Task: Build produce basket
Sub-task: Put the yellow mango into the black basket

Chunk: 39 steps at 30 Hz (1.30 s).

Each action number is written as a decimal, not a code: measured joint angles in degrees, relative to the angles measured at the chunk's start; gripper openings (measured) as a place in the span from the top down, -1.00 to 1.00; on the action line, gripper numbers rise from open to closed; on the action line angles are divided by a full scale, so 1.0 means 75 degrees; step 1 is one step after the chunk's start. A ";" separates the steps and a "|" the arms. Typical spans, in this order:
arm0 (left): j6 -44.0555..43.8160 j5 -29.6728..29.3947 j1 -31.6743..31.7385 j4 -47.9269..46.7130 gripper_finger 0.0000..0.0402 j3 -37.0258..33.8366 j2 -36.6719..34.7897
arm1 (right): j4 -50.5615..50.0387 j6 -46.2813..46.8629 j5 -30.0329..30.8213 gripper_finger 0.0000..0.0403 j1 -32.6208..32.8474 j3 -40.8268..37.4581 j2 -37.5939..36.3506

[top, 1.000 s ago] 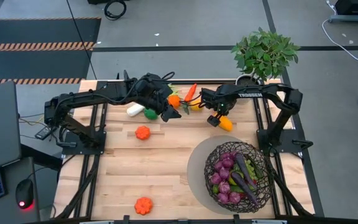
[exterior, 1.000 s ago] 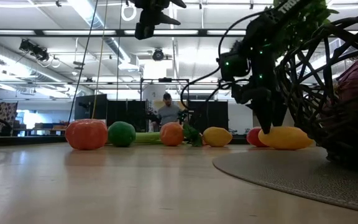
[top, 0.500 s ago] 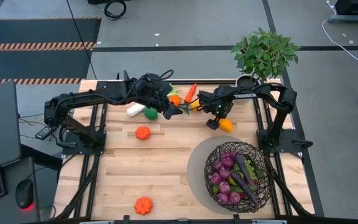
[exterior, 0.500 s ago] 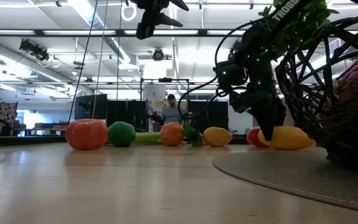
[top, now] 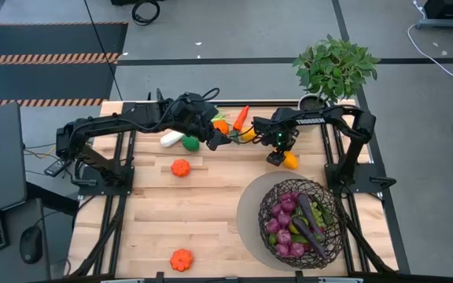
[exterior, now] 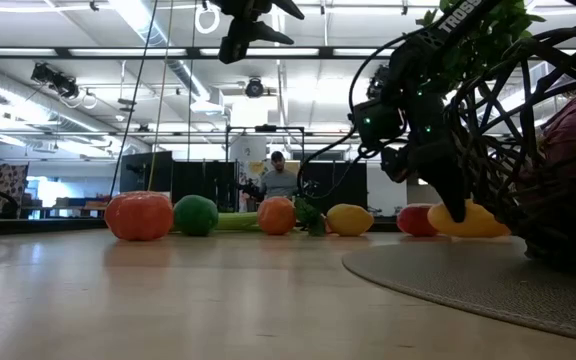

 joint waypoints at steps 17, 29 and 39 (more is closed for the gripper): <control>0.0684 -0.0521 -0.0001 -0.0007 0.14 0.0000 0.0000 | -0.2089 0.2179 -0.0822 -0.21 0.0343 0.0000 -0.3365; 0.1256 -0.1395 0.0012 0.0009 0.14 0.0000 0.0000 | -0.2800 0.6684 -0.2390 -0.21 0.2423 0.0000 -0.5490; 0.1713 -0.1398 0.0050 0.0007 0.14 0.0000 0.0000 | -0.2748 0.8664 -0.2451 -0.22 0.4310 0.0000 -0.5436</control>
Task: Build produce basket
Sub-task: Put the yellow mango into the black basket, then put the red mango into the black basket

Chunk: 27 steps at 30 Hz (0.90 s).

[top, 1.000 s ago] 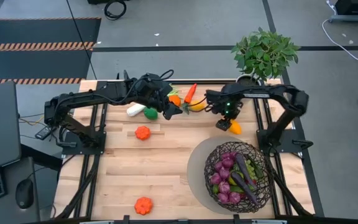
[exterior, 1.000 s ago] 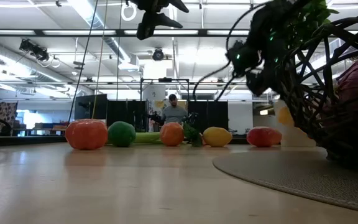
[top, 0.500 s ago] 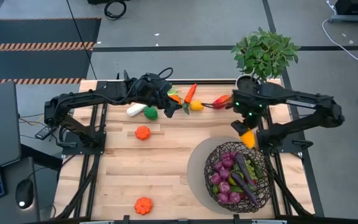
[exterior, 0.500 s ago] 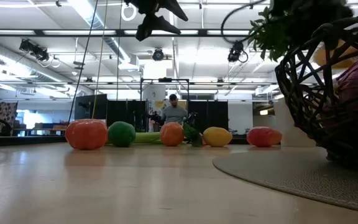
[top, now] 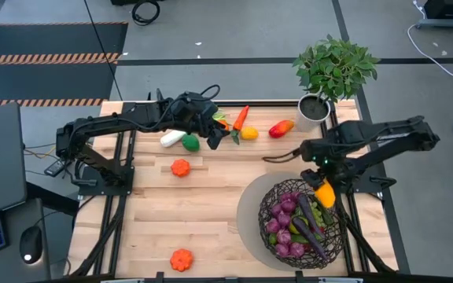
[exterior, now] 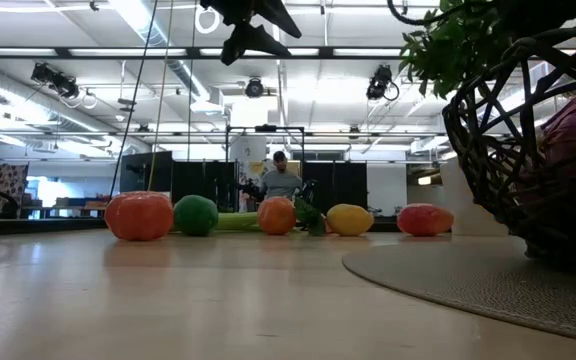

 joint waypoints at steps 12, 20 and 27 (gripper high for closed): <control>0.0085 0.0000 0.0000 0.0002 0.14 0.0000 0.0000 | 0.0297 0.0884 -0.0031 -0.33 0.1563 0.0000 0.0499; -0.0103 0.0006 -0.0009 0.0040 0.14 0.0000 0.0000 | 0.0303 0.0965 0.0580 -0.67 0.2024 0.0000 0.0552; -0.0298 0.0009 -0.0012 0.0043 0.14 0.0000 0.0000 | 0.0309 0.0881 0.1118 -0.81 0.2087 0.0000 0.0543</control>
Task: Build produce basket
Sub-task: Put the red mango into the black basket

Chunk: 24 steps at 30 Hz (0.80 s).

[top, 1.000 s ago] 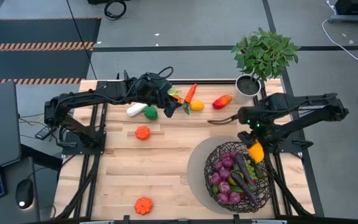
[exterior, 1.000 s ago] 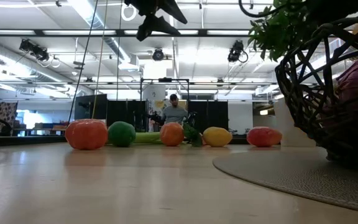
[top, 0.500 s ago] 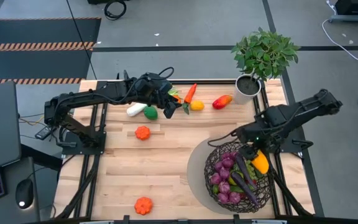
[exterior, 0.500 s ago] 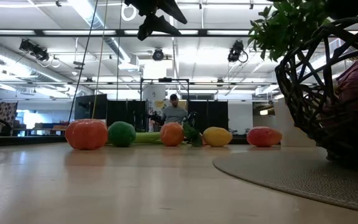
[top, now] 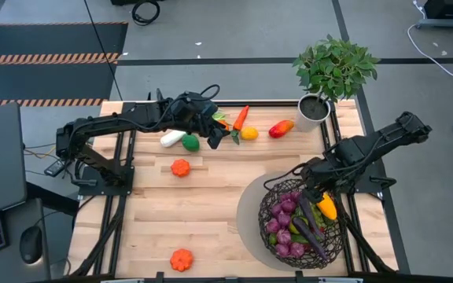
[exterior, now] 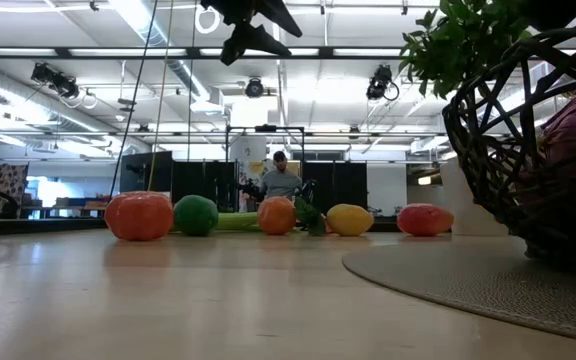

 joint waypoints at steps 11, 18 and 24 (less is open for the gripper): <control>-0.0656 0.0000 0.0003 0.0021 0.14 0.0000 0.0000 | 0.0643 -0.1063 0.2214 -0.81 -0.1256 0.0000 0.0034; -0.1725 0.0000 0.0003 0.0018 0.14 0.0000 0.0000 | 0.2223 -0.2932 0.2702 -0.81 -0.2695 0.0001 0.0445; -0.2205 0.0000 -0.0098 0.0002 0.14 0.0000 0.0000 | 0.3720 -0.4507 0.2286 -0.79 -0.3797 0.0001 0.1252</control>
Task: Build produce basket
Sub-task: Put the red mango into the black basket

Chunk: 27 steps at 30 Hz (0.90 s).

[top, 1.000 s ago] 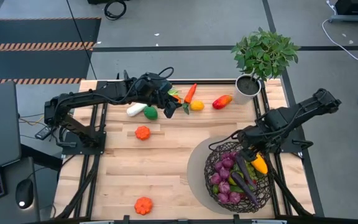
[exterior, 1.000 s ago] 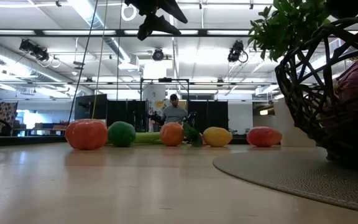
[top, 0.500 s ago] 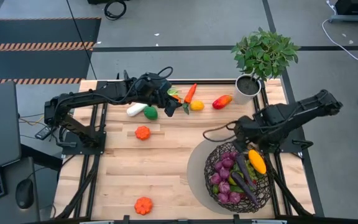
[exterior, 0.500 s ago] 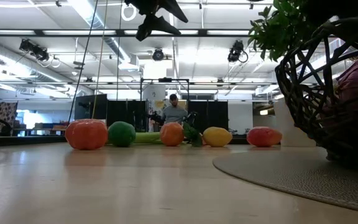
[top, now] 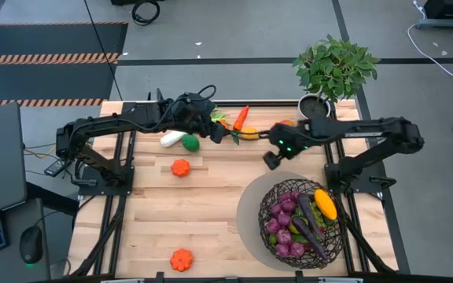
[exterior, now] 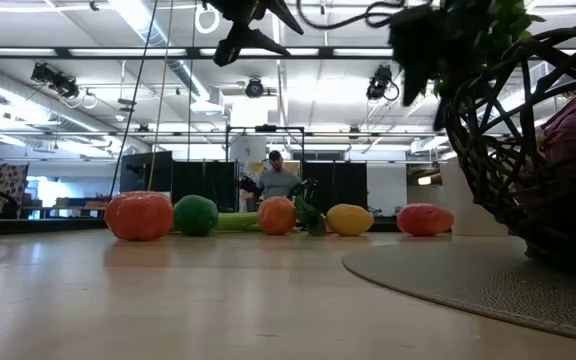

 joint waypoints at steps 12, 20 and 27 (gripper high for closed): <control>-0.0236 0.0017 -0.0574 -0.0350 0.14 -0.0003 -0.0071 | 0.0960 -0.2016 -0.0536 -0.73 -0.1587 0.0008 0.1140; -0.0236 0.0044 -0.0791 -0.1169 0.14 -0.0003 -0.0122 | 0.1117 -0.3068 0.0269 -0.73 -0.2634 0.0008 0.1652; -0.0217 0.0038 -0.0982 -0.1185 0.14 -0.0003 -0.0122 | 0.0919 -0.5666 0.0073 -0.73 -0.3264 0.0005 0.1918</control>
